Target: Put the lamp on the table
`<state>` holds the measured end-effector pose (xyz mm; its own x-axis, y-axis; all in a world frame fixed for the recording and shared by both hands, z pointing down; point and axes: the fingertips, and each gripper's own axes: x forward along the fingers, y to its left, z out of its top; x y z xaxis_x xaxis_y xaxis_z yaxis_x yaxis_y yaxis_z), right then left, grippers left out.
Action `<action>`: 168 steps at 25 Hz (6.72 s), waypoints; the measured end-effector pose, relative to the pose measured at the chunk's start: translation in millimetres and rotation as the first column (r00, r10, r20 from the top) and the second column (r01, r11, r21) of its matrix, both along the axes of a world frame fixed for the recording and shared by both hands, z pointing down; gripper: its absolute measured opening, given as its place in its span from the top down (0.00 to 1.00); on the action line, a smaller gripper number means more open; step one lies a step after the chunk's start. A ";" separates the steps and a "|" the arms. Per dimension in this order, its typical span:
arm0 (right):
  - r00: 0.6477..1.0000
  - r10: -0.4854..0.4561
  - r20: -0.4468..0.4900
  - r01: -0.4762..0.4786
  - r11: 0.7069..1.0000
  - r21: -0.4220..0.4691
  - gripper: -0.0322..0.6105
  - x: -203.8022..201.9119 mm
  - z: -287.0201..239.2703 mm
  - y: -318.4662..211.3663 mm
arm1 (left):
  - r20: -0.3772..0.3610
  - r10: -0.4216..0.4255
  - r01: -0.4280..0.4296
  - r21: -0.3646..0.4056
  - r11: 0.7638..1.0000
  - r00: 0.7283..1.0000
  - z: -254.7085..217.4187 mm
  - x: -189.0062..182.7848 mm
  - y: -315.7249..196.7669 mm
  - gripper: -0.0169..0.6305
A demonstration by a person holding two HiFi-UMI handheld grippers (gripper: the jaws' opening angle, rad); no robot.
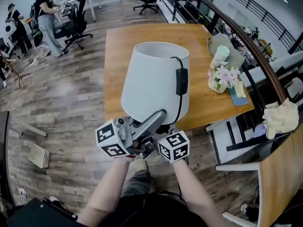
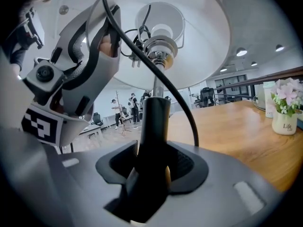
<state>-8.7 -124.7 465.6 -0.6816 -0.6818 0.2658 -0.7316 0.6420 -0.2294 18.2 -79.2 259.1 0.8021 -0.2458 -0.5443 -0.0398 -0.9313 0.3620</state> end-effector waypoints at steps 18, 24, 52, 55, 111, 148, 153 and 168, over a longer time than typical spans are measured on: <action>0.999 0.037 -0.036 -0.038 0.999 -0.031 0.65 -25.3 34.3 -88.7 | -0.030 0.047 -0.048 -0.056 0.997 0.998 33.3 -33.8 -95.5 0.95; 0.999 0.024 -0.042 -0.026 0.999 -0.041 0.65 -27.2 42.8 -118.7 | -0.039 0.035 -0.038 -0.076 0.996 0.999 40.7 -36.5 -129.6 0.95; 0.993 -0.071 -0.093 0.071 0.997 -0.003 0.64 -18.2 63.5 -237.4 | -0.076 -0.034 0.025 -0.118 0.993 0.997 63.5 -30.0 -251.6 0.95; 0.991 -0.068 -0.115 0.070 0.998 0.007 0.63 -18.9 64.1 -235.6 | -0.077 -0.032 0.022 -0.119 0.993 0.997 64.0 -29.8 -247.3 0.95; 0.984 0.113 -0.139 -0.111 0.994 0.023 0.94 15.0 54.4 -146.6 | 0.013 0.075 -0.072 -0.161 0.984 0.997 111.0 -13.9 -145.3 0.90; 0.983 0.164 -0.087 -0.154 0.982 0.110 0.94 29.3 31.5 -101.3 | 0.449 -0.125 0.217 -0.159 0.963 0.885 198.1 -27.2 -123.1 0.98; 0.982 0.174 -0.078 -0.162 0.977 0.139 0.94 30.7 19.4 -87.6 | 0.502 -0.210 0.307 -0.117 0.945 0.839 198.1 -39.7 -121.1 0.98; 0.975 0.209 -0.081 -0.184 0.953 0.242 0.94 36.8 -12.7 -52.3 | 0.532 -0.411 0.494 -0.016 0.869 0.740 181.6 -84.9 -102.0 0.98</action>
